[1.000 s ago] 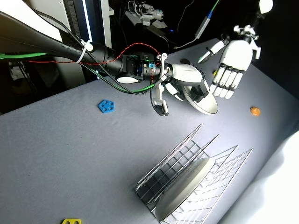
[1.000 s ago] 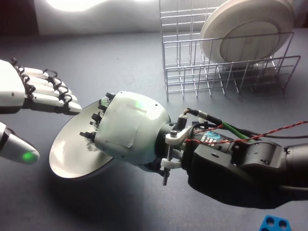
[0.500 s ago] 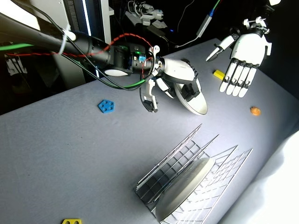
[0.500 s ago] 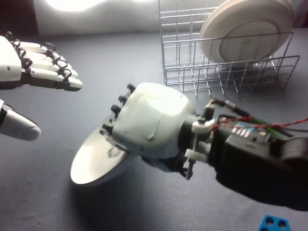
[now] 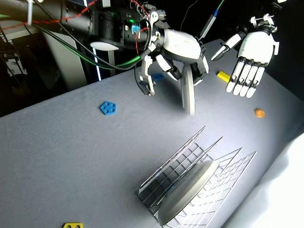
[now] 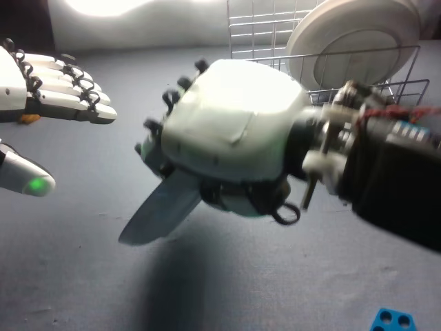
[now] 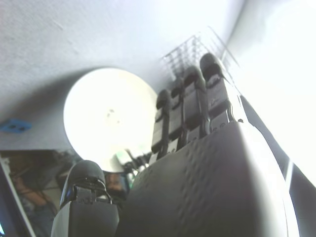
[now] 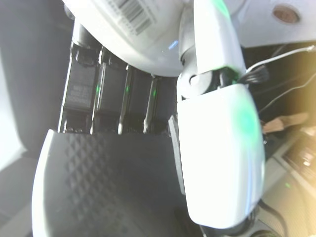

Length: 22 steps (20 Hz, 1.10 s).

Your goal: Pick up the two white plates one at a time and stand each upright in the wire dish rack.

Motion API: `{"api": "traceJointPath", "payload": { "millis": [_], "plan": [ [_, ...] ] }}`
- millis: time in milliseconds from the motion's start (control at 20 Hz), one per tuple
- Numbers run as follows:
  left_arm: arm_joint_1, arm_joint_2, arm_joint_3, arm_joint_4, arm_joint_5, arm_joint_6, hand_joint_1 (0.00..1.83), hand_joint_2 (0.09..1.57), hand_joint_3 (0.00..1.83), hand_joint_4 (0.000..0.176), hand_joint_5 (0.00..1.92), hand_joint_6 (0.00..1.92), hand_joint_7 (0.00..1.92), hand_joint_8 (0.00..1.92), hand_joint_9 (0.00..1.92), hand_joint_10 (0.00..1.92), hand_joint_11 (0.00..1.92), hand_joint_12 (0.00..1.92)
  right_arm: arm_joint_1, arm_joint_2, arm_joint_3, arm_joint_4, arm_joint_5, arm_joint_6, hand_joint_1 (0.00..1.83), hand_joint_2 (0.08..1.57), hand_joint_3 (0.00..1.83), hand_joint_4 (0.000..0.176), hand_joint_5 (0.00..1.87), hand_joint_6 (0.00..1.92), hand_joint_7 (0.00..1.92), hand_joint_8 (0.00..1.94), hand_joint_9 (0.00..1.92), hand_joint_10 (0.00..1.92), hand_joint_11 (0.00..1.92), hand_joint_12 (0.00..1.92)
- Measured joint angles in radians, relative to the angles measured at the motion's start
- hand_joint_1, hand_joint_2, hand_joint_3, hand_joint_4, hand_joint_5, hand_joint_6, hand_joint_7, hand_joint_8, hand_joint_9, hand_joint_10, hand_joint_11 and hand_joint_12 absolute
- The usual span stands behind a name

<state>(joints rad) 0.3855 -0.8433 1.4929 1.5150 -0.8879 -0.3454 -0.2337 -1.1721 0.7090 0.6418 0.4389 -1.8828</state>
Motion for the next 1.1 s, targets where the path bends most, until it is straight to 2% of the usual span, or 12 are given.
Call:
{"api": "traceJointPath", "payload": {
  "millis": [100, 300, 400, 550, 650, 750, 850, 1100],
  "plan": [
    [0.008, 0.0, 0.007, -0.003, 0.004, -0.001, 0.0, 1.09, 0.0, 0.0, 0.14, 0.0, 0.14, 0.01, 0.12, 0.01, 0.0, 0.29, 0.052, 0.034, -0.01, 0.114, -0.036, -0.008, 1.38, 1.1, 0.0, 0.0, 0.9, 1.07, 0.99, 0.93, 0.99, 1.11, 0.76, 1.32],
    [0.032, -0.001, 0.007, 0.008, 0.001, -0.007, 0.0, 1.08, 0.0, 0.0, 0.12, 0.0, 0.12, 0.0, 0.1, 0.0, 0.0, 0.27, 0.13, 0.083, -0.017, 0.249, -0.077, -0.02, 1.38, 1.1, 0.0, 0.0, 0.9, 1.05, 1.01, 0.89, 1.02, 1.07, 0.8, 1.27],
    [0.042, -0.001, 0.007, -0.007, 0.001, -0.011, 0.0, 1.1, 0.0, 0.0, 0.13, 0.0, 0.13, 0.0, 0.11, 0.0, 0.0, 0.28, 0.162, 0.09, -0.017, 0.374, -0.076, -0.072, 1.38, 1.1, 0.0, 0.0, 0.91, 1.04, 1.02, 0.89, 1.0, 1.08, 0.8, 1.26],
    [0.055, 0.0, 0.005, -0.007, -0.001, -0.014, 0.0, 1.09, 0.0, 0.0, 0.13, 0.0, 0.13, 0.0, 0.12, 0.0, 0.0, 0.31, 0.167, 0.097, -0.017, 0.415, -0.074, -0.073, 1.38, 1.11, 0.0, 0.0, 0.88, 1.09, 1.0, 0.92, 0.97, 1.12, 0.77, 1.29],
    [0.056, 0.003, -0.005, -0.002, -0.002, -0.015, 0.0, 1.1, 0.0, 0.0, 0.14, 0.0, 0.14, 0.01, 0.12, 0.01, 0.0, 0.29, 0.169, 0.11, -0.016, 0.416, -0.085, 0.014, 1.38, 1.1, 0.0, 0.0, 0.9, 1.06, 1.03, 0.88, 1.0, 1.07, 0.79, 1.27],
    [0.053, 0.006, -0.013, 0.0, -0.01, -0.015, 0.0, 1.09, 0.0, 0.0, 0.15, 0.01, 0.14, 0.01, 0.12, 0.0, 0.0, 0.31, 0.181, 0.116, -0.002, 0.415, -0.105, 0.114, 1.38, 1.11, 0.0, 0.0, 0.88, 1.09, 0.99, 0.94, 0.98, 1.1, 0.77, 1.28],
    [0.041, 0.011, -0.03, 0.016, -0.01, -0.015, 0.0, 1.1, 0.0, 0.0, 0.12, 0.0, 0.12, 0.0, 0.09, 0.0, 0.0, 0.25, 0.188, 0.119, 0.01, 0.412, -0.101, 0.154, 1.38, 1.11, 0.0, 0.0, 0.88, 1.1, 0.99, 0.94, 0.98, 1.1, 0.77, 1.29],
    [0.039, 0.011, -0.03, 0.019, -0.016, -0.016, 0.0, 1.1, 0.0, 0.0, 0.14, 0.0, 0.13, 0.0, 0.11, 0.0, 0.0, 0.27, 0.191, 0.131, 0.042, 0.413, -0.048, 0.263, 1.38, 1.1, 0.0, 0.0, 0.9, 1.06, 1.01, 0.9, 1.01, 1.07, 0.79, 1.27]
  ]
}}
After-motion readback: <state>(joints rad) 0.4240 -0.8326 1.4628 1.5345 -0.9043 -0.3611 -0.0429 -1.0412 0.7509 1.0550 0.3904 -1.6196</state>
